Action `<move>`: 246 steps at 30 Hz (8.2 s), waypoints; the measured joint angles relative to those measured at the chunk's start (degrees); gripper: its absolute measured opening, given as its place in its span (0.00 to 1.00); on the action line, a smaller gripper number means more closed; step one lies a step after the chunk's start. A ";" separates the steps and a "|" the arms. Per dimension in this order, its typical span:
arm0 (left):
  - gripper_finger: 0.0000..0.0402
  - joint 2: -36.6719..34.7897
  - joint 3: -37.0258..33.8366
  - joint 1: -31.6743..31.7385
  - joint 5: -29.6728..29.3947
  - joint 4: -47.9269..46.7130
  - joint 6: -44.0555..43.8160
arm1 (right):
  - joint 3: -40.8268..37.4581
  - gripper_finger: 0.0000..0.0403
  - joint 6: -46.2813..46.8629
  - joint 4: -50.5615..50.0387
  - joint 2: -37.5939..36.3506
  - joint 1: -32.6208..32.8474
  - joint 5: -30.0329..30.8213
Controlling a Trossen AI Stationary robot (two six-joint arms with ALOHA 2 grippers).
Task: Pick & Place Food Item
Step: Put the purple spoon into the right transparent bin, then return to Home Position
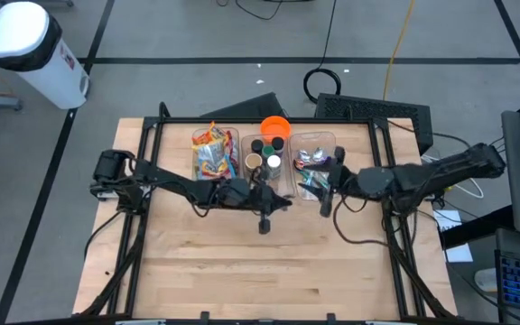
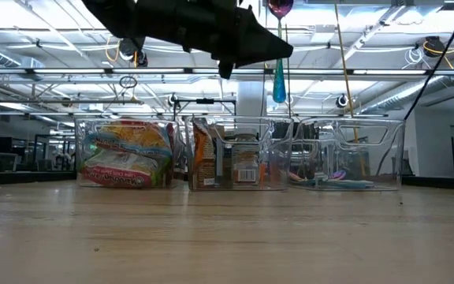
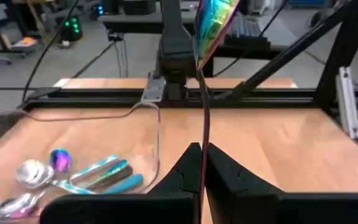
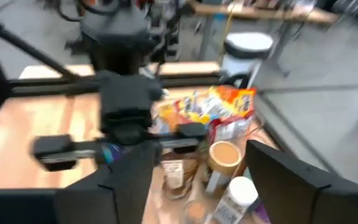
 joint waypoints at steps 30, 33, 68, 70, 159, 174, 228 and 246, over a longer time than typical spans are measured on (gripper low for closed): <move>0.01 0.11 0.01 0.99 2.75 -2.55 -1.69 | 34.58 0.33 3.33 -42.20 24.92 -4.63 -21.01; 0.02 0.11 0.01 0.99 2.70 -2.61 -1.78 | 34.58 0.26 3.31 -42.51 24.21 -4.63 -21.07; 0.76 -10.65 0.07 -0.53 2.74 -15.57 -3.59 | 34.56 0.00 -3.24 -49.27 16.17 -9.77 -11.20; 0.79 -10.63 0.06 -0.67 2.75 -16.56 -3.59 | 34.51 0.00 -3.85 -50.29 14.10 -11.91 -8.74; 0.82 -96.33 -43.29 -2.05 -3.83 -40.64 4.17 | -26.90 0.73 1.45 -7.82 -38.00 -14.77 -22.46; 0.81 -99.57 -55.83 -1.22 -0.64 -27.45 3.72 | -33.85 0.73 1.65 -2.67 -51.04 -14.63 -29.28; 0.80 -99.35 -57.76 -1.16 -3.83 -27.29 10.63 | -54.24 0.73 0.32 16.60 -52.37 -14.64 -31.44; 0.79 -99.34 -57.76 -1.16 -3.83 -27.29 10.56 | -54.29 0.73 0.32 16.59 -52.37 -14.64 -31.42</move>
